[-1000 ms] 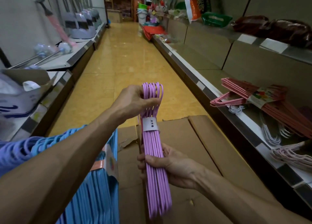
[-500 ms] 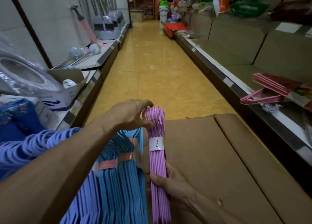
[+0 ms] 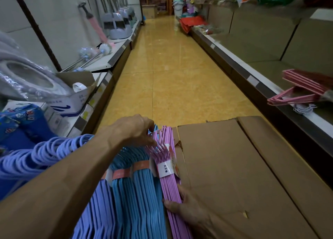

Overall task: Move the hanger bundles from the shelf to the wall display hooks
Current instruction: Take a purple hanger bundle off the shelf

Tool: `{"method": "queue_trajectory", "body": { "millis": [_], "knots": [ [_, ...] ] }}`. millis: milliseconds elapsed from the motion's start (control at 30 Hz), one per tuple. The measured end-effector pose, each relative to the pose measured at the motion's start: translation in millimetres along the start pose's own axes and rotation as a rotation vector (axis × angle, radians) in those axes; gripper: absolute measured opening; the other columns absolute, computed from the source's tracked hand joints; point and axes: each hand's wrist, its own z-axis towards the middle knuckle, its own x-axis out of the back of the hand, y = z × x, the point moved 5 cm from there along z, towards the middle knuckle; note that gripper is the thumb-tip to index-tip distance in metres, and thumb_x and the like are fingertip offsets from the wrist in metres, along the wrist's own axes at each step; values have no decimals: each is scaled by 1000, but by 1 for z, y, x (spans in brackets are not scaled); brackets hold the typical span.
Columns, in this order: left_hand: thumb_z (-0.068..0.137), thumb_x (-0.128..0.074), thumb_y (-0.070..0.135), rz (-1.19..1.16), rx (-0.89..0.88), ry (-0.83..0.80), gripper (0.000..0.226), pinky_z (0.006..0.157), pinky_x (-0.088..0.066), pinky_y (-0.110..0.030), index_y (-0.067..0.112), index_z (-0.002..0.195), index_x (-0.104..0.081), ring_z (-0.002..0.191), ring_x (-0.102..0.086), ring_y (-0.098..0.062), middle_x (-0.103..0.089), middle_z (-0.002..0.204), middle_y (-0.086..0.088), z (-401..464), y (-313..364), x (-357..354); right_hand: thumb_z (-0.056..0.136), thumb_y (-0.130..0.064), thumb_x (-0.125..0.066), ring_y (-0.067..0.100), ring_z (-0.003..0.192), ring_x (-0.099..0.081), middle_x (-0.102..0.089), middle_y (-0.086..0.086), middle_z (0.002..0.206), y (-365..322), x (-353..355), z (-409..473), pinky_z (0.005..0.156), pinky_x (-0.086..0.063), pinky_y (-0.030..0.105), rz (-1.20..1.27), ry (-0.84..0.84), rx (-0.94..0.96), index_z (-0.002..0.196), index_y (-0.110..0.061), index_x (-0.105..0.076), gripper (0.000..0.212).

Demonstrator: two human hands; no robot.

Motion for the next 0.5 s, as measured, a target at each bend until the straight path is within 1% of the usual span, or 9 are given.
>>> {"method": "queue_trajectory", "body": {
  "millis": [100, 167, 233, 300, 367, 433, 500],
  "knots": [
    [84, -66, 57, 15, -1, 6, 53, 84, -54, -39, 27, 127, -54, 101, -61, -23, -64, 120, -1, 2, 5, 1, 89, -11, -70, 25, 106, -69, -73, 7, 110, -2, -2, 3, 96, -55, 43, -3, 10, 24, 117, -25, -64, 32],
    [85, -66, 56, 19, 10, 13, 53, 83, -54, -39, 26, 126, -53, 99, -61, -22, -63, 118, -2, 4, 6, 0, 85, -21, -73, 22, 106, -69, -73, 3, 113, -2, -5, 6, 97, -54, 46, -22, 3, 35, 120, -29, -64, 38],
    [85, -66, 55, 14, 24, 13, 52, 82, -53, -37, 25, 126, -52, 99, -60, -21, -62, 118, -2, 5, 5, -3, 85, -25, -72, 17, 108, -68, -72, -2, 115, -4, -7, 8, 99, -54, 43, -79, -31, 36, 124, -32, -62, 41],
    [86, -65, 55, 16, 29, 18, 52, 80, -50, -36, 25, 126, -51, 100, -59, -21, -61, 119, -2, 7, 4, -5, 87, -22, -72, 13, 108, -67, -71, -3, 116, -6, -6, 12, 98, -54, 38, -147, -70, 22, 125, -32, -59, 40],
    [86, -64, 56, 38, 30, 19, 51, 78, -47, -35, 26, 124, -50, 100, -58, -20, -61, 118, -1, 9, 4, -7, 86, -23, -74, 11, 107, -67, -70, -4, 115, -9, -4, 15, 98, -54, 34, -205, -113, -13, 124, -31, -59, 42],
    [85, -64, 57, 43, 40, 12, 50, 76, -42, -34, 28, 123, -50, 100, -58, -19, -61, 115, 1, 10, 5, -8, 79, -30, -80, 13, 108, -67, -70, -4, 116, -15, -1, 16, 98, -54, 38, -273, -158, -44, 123, -29, -61, 48],
    [83, -65, 60, 58, 48, 19, 51, 78, -40, -34, 30, 121, -51, 99, -57, -19, -62, 112, 2, 11, 6, -7, 73, -35, -83, 15, 110, -65, -69, -4, 118, -23, 3, 16, 100, -53, 40, -365, -203, -80, 125, -27, -60, 57]
  ]
}}
